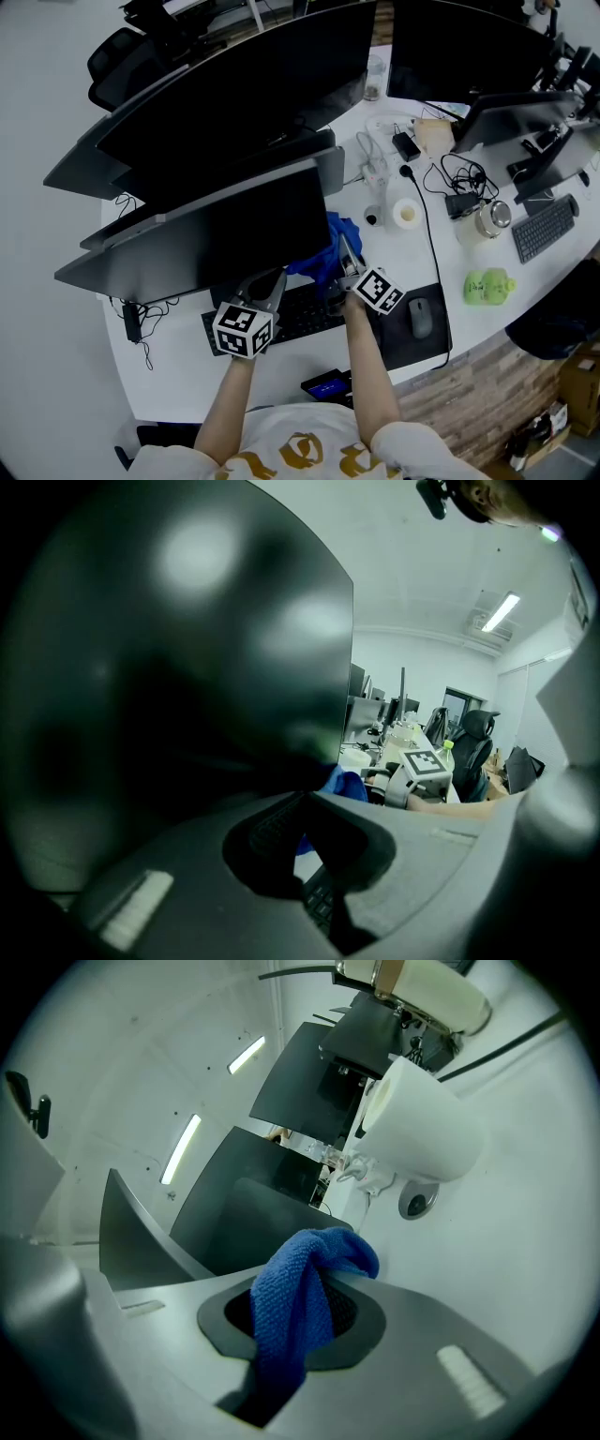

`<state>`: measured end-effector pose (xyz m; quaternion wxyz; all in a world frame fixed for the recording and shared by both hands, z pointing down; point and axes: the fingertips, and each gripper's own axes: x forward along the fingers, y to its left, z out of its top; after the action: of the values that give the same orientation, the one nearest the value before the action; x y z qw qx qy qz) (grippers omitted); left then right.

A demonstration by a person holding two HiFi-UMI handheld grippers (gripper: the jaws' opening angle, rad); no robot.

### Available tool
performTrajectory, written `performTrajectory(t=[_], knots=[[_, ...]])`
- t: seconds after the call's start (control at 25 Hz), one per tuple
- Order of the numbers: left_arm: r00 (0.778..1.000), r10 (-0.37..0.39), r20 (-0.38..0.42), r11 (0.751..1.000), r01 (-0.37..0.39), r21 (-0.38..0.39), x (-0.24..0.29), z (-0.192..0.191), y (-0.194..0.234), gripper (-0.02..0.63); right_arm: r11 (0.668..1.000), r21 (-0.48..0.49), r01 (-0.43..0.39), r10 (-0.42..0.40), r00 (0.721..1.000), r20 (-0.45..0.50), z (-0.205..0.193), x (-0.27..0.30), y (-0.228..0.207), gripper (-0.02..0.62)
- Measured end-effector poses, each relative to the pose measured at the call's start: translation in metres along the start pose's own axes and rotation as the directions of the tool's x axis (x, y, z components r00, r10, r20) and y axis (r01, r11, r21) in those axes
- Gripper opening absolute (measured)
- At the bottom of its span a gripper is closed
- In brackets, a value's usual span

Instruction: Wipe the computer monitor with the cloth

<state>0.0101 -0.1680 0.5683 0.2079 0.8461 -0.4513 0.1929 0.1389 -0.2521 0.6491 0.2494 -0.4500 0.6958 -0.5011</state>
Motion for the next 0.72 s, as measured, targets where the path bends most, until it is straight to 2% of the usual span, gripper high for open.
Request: performTrajectory(t=[0.24,0.36,0.72], knots=[[1.0,0.008,0.002,1.0,-0.008,-0.004,-0.005,0.0,0.002,0.0,0.999,0.022,0.032,-0.032,0.999,-0.006,-0.007,-0.001,-0.012,0.087],[1.0,0.011,-0.005,1.0,-0.011,-0.006,-0.006,-0.004,0.002,0.0,0.999,0.002,0.043,-0.042,0.997,-0.06,-0.024,-0.001,-0.017,0.087],[0.999,0.037,-0.007,0.999,-0.037,-0.009,-0.019,-0.008,0.009,0.0,0.995,0.068,-0.078,0.087,0.985,-0.15,-0.078,0.003,0.011,0.084]])
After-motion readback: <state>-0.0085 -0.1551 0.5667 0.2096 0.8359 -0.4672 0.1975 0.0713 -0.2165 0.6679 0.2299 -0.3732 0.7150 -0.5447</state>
